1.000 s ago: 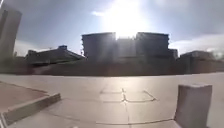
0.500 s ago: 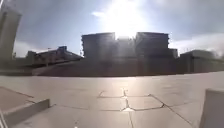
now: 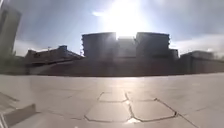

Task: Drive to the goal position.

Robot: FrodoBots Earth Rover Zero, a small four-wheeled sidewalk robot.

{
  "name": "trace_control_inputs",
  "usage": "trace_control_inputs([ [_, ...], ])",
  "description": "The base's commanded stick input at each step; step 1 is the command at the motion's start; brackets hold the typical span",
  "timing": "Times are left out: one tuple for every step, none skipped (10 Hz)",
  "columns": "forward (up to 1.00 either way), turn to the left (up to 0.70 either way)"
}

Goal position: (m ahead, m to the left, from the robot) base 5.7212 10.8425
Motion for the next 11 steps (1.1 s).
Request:
trace_control_inputs([
  [0.85,0.0],
  [0.85,0.0],
  [0.85,0.0],
  [0.85,0.0],
  [0.85,0.0],
  [0.85,0.0],
  [0.85,0.0],
  [0.85,0.21],
  [0.85,0.34],
  [0.85,0.34],
  [0.85,0.34],
])
